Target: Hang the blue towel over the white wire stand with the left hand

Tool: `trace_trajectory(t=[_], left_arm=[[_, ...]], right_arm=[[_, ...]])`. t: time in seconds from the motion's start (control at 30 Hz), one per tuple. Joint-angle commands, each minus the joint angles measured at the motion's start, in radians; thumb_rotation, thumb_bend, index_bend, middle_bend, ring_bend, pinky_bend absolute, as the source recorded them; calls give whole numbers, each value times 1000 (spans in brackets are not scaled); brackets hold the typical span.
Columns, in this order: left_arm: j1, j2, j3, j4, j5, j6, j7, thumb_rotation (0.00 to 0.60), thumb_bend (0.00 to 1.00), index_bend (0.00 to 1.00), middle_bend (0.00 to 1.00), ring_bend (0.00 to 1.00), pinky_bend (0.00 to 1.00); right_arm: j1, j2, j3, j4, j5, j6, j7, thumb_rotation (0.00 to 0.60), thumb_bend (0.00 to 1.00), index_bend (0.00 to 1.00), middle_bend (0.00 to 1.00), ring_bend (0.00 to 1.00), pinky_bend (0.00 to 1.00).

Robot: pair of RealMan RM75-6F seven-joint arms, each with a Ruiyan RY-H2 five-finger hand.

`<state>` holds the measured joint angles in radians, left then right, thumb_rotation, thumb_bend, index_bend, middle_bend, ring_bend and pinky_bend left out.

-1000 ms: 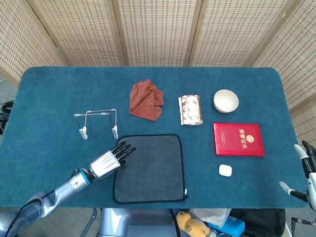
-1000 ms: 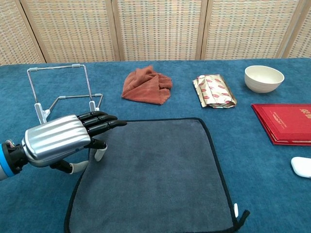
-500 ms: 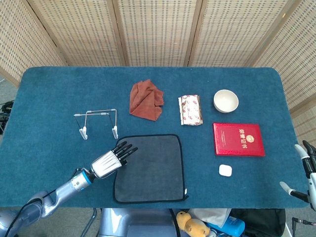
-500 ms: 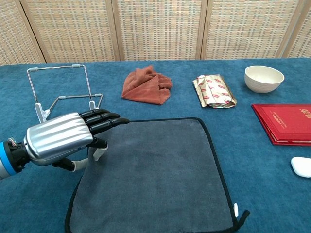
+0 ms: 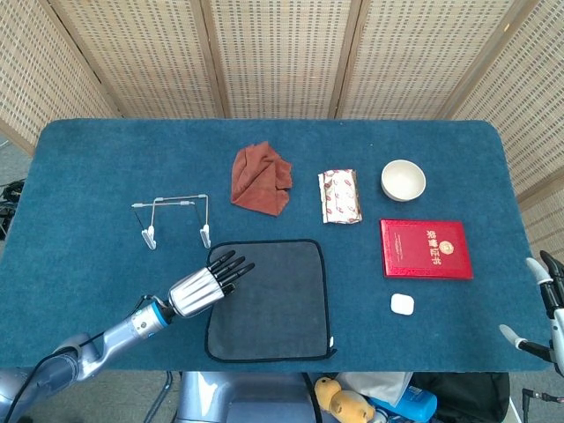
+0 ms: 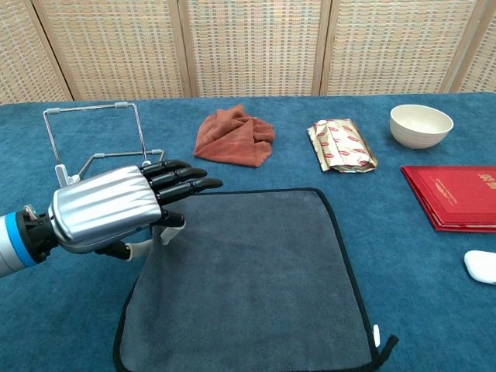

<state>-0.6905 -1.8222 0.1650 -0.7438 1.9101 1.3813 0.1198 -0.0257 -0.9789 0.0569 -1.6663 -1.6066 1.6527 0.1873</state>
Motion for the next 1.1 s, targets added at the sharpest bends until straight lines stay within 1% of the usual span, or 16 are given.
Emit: trace_trajectory(t=[0.03,0.33,0.57,0.77,0.83,1.1], left_arm=[[-30,5,-15,-38,3,-22,27,600,502,604,0,0,85],[-125,2,-61,-150,0,-131,126,600,500,603,0,0,85],[-186,-9,-103,-208,-18,-203,174,600,504,602,0,0,84],[-225,-31,-136,-224,-50,-266,185,600,503,601,0,0,84],[-246,-57,-155,-222,-73,-305,181,600,504,600,0,0,84],[-292,-121,-193,-195,-115,-377,201,600,503,595,0,0,84]], right_arm=[[0,0,0,0,0,-1,0,600,0,10,0,0,0],[1,1,1,1,2,0,3,600,0,15,0,0,0],[5,-1,4,2,8,-8,2,600,0,19,0,0,0],[11,-1,8,4,25,-25,4,600,0,20,0,0,0],[15,0,12,6,38,-35,8,600,0,20,0,0,0],[20,6,20,10,60,-49,28,600,0,21,0,0,0]])
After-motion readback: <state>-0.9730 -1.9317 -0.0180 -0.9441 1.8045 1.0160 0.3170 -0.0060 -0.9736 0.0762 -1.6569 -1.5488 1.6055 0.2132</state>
